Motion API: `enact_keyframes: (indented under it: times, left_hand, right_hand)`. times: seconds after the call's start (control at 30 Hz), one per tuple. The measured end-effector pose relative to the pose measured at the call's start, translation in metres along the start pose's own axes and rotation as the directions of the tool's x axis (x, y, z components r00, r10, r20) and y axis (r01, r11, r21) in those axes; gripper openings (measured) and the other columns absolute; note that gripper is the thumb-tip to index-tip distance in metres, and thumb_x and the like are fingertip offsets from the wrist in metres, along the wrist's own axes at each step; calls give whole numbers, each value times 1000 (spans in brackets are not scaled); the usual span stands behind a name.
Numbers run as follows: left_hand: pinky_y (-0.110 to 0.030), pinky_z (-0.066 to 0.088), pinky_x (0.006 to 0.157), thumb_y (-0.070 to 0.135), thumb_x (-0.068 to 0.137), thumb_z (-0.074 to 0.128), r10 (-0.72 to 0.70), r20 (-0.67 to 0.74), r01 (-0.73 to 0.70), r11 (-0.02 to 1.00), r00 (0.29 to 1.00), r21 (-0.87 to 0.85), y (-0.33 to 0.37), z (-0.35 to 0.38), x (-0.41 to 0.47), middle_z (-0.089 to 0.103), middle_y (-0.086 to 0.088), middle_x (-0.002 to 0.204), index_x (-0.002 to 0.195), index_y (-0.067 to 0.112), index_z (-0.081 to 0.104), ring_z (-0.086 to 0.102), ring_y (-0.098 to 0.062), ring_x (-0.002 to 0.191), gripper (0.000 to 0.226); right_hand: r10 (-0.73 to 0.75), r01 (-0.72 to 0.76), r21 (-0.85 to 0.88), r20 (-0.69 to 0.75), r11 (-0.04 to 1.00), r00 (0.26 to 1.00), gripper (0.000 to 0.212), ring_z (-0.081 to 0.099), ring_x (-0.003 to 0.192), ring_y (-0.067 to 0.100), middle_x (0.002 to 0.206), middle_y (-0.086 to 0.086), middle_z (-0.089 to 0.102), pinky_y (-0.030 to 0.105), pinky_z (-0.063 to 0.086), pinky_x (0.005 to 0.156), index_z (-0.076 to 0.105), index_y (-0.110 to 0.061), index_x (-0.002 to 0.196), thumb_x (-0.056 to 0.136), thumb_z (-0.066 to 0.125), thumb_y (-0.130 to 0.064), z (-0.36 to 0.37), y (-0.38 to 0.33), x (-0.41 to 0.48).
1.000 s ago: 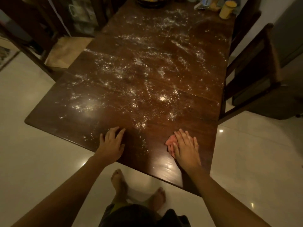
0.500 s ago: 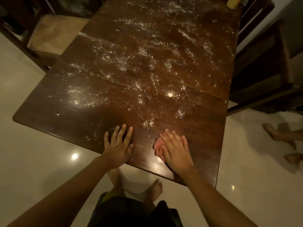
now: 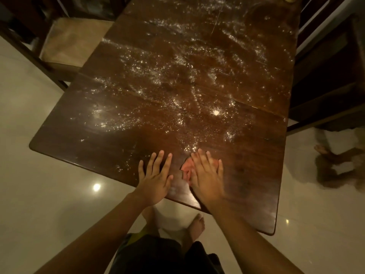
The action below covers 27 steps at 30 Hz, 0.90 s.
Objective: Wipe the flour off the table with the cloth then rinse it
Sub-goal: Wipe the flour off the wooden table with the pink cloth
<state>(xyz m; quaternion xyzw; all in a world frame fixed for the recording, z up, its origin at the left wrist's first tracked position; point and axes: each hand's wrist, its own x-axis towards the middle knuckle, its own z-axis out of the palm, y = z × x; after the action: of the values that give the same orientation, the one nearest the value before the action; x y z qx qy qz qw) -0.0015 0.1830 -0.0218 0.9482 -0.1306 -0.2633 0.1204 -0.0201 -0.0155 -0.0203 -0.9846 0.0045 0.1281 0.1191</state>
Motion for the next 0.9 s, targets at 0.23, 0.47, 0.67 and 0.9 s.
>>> enact_keyframes:
  times: [0.23, 0.47, 0.67, 0.9]
  left_hand:
    - [-46, -11, 118, 61, 89, 1, 99, -62, -99, 995, 993, -6, -26, -2, -5, -19, 13, 160, 155, 36, -8, -21, -10, 147, 71]
    - [-43, -18, 114, 60, 90, -3, 116, -43, -115, 993, 992, 36, -27, -2, -4, -28, 12, 157, 154, 35, -15, -26, -11, 146, 70]
    - [-40, -24, 112, 57, 96, 6, 117, -41, -116, 993, 992, 27, -29, 1, -3, -28, 12, 157, 152, 29, -20, -35, -5, 140, 67]
    - [-43, -19, 113, 54, 100, 13, 135, -91, -135, 991, 987, 6, -29, 2, -3, -15, 8, 162, 155, 23, -10, -23, -8, 146, 67]
  right_hand:
    - [-452, 464, -174, 106, 869, 886, 55, 19, 153, 18, 165, -6, 23, 50, 11, 121, 27, -33, 157, 103, 30, -40, -2, 38, -5]
    - [45, -45, 30, 5, 999, 999, 54, -7, 155, 17, 168, -9, 3, 52, -8, 123, 14, -34, 159, 105, 19, -38, -14, -1, 59]
    - [-496, 507, -132, 105, 852, 862, 52, 15, 154, 15, 165, -8, 24, 50, 6, 123, 28, -33, 156, 105, 30, -39, -8, 17, 31]
    - [32, -30, 51, -45, 998, 998, 51, 0, 155, 14, 167, -11, 13, 51, -5, 123, 25, -35, 157, 106, 27, -36, -17, -1, 80]
